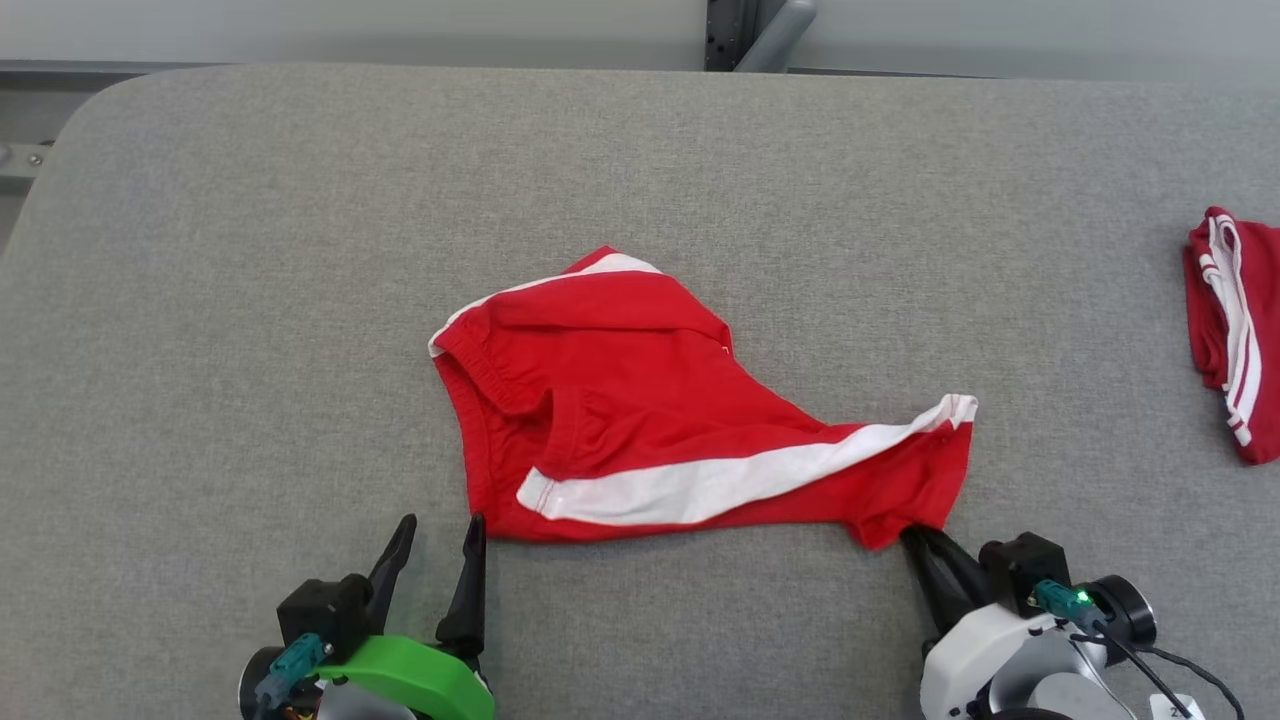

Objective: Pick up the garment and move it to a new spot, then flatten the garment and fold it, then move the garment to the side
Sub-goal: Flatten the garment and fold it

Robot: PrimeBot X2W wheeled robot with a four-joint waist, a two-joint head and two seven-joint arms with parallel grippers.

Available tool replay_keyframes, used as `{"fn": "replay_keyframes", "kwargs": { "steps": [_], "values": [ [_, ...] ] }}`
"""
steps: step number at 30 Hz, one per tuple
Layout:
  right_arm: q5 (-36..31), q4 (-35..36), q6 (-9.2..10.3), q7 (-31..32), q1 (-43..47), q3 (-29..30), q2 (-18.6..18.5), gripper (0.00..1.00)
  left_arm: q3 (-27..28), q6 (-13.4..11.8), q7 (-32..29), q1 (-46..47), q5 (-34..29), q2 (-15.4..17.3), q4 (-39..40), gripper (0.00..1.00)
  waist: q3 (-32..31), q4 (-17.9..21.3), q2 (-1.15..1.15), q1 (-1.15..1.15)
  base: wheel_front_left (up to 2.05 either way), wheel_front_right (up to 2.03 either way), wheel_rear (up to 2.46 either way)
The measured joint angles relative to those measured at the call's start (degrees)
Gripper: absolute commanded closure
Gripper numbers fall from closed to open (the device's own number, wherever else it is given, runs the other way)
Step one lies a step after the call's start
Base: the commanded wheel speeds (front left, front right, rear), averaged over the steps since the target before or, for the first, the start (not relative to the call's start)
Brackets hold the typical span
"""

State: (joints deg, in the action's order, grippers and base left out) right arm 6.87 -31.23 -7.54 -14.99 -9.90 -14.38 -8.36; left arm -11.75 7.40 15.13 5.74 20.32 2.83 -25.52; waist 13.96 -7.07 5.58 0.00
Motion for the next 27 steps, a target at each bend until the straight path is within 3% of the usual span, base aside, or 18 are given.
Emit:
{"fn": "replay_keyframes", "kwargs": {
  "steps": [6,16,27],
  "values": [
    [0.52,2.29,0.01,0.01,2.13,4.91,0.56,0.0,0.46,0.0,0.0,-0.13,-0.29,0.01,-0.57,0.0,-0.99,1.82,0.0,0.0,0.0,0.0,0.0],
    [4.68,10.27,0.01,0.01,2.53,0.2,2.93,0.0,-0.36,0.0,-0.01,-0.63,-0.36,0.01,-0.56,0.0,-1.64,2.91,0.0,0.0,0.0,0.0,0.0],
    [5.48,2.6,0.01,0.01,-0.83,-0.47,4.66,0.0,-1.35,0.0,-0.01,-0.54,-0.15,0.01,-0.89,0.0,-0.61,1.97,0.0,0.0,0.0,0.0,0.0]
  ]
}}
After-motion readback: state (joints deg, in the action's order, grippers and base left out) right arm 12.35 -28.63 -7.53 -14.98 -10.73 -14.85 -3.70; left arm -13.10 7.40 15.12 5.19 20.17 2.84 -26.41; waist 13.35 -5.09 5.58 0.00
